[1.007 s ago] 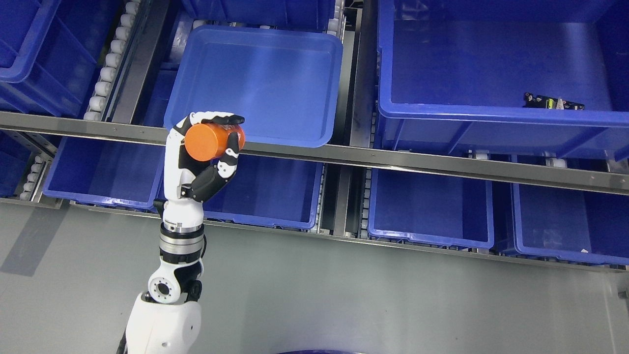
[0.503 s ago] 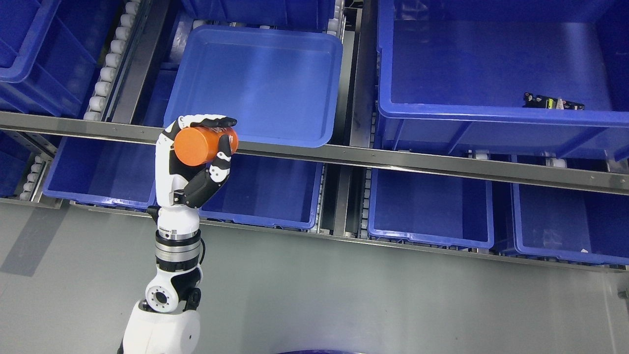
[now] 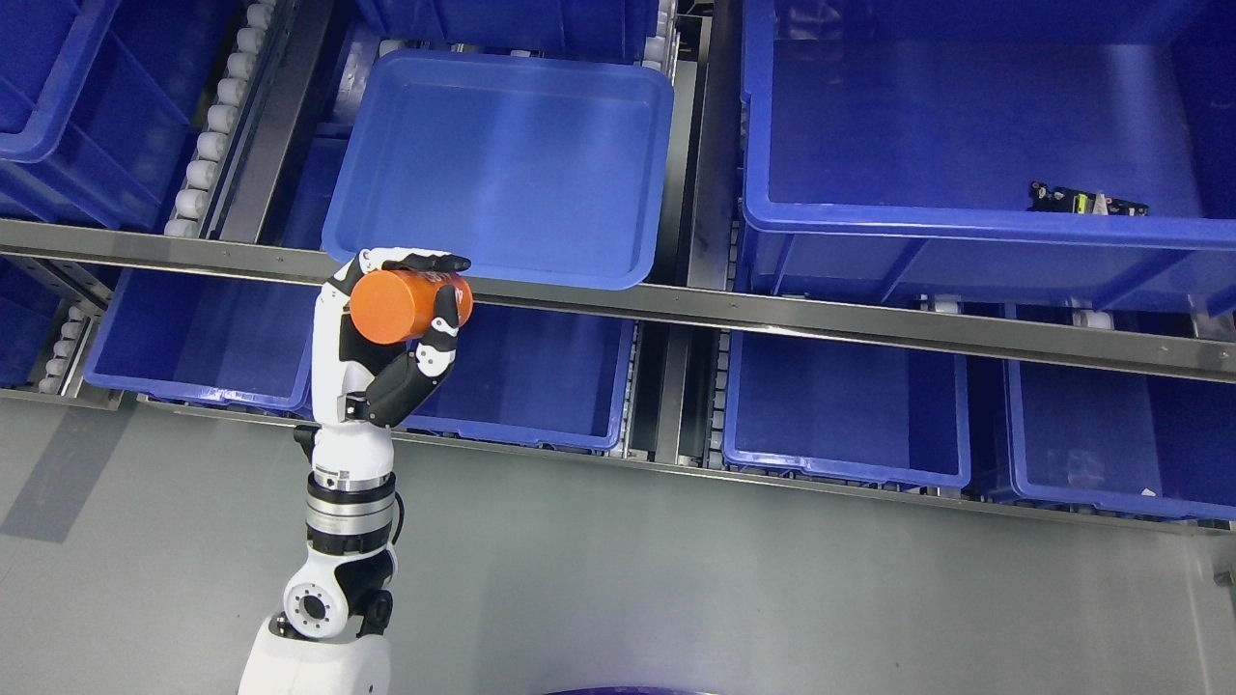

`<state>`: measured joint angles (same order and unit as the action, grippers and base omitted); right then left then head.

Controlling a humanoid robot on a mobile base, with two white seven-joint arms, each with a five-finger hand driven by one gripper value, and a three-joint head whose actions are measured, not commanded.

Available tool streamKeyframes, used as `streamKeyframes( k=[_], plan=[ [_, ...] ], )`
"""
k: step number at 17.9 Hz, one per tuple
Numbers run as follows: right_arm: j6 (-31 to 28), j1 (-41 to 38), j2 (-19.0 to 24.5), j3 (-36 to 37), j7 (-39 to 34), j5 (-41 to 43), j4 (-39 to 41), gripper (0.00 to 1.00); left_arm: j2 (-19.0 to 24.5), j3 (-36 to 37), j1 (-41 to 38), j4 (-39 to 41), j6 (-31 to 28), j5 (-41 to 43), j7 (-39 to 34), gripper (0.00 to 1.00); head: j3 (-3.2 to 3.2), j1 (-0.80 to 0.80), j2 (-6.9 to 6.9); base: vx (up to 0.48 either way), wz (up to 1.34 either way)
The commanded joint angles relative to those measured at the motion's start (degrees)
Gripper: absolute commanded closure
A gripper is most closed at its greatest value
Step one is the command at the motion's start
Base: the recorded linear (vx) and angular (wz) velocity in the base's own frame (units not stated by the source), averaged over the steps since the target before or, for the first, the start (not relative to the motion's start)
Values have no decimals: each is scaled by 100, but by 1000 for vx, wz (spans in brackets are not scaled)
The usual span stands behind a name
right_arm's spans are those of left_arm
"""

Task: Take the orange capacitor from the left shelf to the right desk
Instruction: 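Hold the capacitor in the left hand while the robot backs away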

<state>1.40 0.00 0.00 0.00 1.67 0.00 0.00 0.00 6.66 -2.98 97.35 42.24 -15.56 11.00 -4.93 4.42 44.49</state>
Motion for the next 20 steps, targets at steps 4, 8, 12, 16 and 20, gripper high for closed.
streamKeyframes(
  k=[4, 8, 12, 16, 20],
  plan=[
    [1, -114, -100, 70, 0, -18, 100, 0, 100, -7, -19, 117, -14, 0, -2, 98, 0, 0, 0, 0, 0],
    [-8, -114, -100, 70, 0, -18, 100, 0, 100, 2, 25, 117, -40, 0, 7, 98, 0, 0, 0, 0, 0],
    [-8, -114, -100, 70, 0, -18, 100, 0, 100, 2, 25, 117, -58, 0, 7, 98, 0, 0, 0, 0, 0],
    [-8, -114, -100, 70, 0, -18, 100, 0, 100, 2, 25, 117, -67, 0, 7, 98, 0, 0, 0, 0, 0],
    [-8, -114, -100, 70, 0, -18, 100, 0, 100, 2, 25, 117, -75, 0, 7, 98, 0, 0, 0, -16, 2]
  ],
)
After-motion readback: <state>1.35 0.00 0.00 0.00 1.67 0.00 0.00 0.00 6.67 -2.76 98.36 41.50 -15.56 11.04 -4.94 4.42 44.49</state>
